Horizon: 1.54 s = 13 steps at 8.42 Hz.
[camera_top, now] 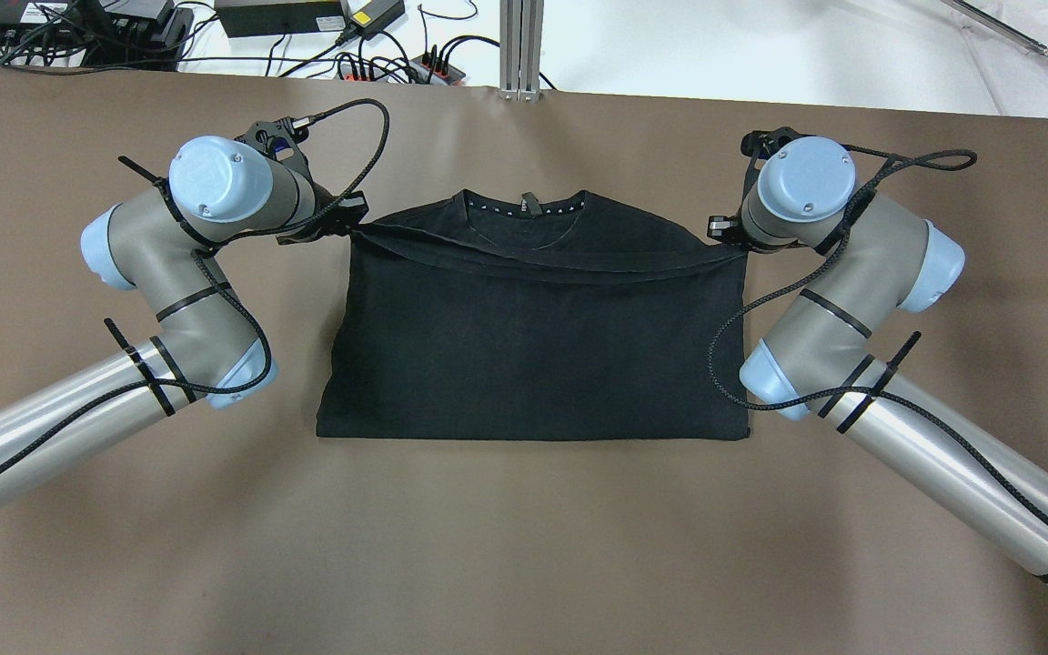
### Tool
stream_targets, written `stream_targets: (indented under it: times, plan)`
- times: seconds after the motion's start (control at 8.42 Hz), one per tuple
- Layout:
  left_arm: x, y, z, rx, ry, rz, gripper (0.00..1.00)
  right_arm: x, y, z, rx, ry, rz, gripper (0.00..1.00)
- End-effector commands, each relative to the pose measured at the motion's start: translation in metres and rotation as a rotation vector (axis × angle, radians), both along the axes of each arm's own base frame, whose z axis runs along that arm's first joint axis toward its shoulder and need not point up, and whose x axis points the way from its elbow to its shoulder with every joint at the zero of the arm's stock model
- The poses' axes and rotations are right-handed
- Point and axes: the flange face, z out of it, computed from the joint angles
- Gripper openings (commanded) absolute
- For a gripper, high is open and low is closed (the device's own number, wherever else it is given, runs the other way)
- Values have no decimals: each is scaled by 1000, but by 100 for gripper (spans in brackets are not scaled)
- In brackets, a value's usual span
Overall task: Fold clothes
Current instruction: 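Lift the hem with both grippers and fold it toward the collar, then release the hem and move the right gripper to the folded shirt's near corner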
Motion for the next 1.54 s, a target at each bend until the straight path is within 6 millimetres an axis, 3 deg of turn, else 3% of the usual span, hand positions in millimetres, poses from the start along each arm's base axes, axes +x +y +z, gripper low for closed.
stream_targets:
  times: [0.0,0.12,0.24,0.36,0.47,0.59,0.71,0.83,1.07,1.42]
  plan:
    - [-5,-5,4,2,6,-10,29,3,-5,-8,9,-17,16,34]
    - [-7,-7,2,2,10,-12,31,5,-5,-17,28,-54,21,48]
    - [-8,-6,1,2,14,-13,34,5,2,-27,-11,-138,50,53]
    - [-11,-5,-1,6,20,-14,39,20,29,-15,-52,-205,58,57]
    - [-11,-5,-2,2,27,-19,41,31,69,-5,-40,-266,60,59]
    - [-16,-2,-8,13,36,-21,43,25,110,-9,-48,-332,52,62]
    - [-19,-3,-6,13,34,-27,45,6,143,-5,-87,-355,34,64]
    - [-21,-2,-5,12,34,-33,45,-5,161,5,-113,-353,30,65]
    - [-22,-2,-3,10,31,-36,47,-7,188,45,-118,-347,-4,65]
    - [-33,10,-3,25,35,-67,48,-5,200,61,-130,-345,-23,66]
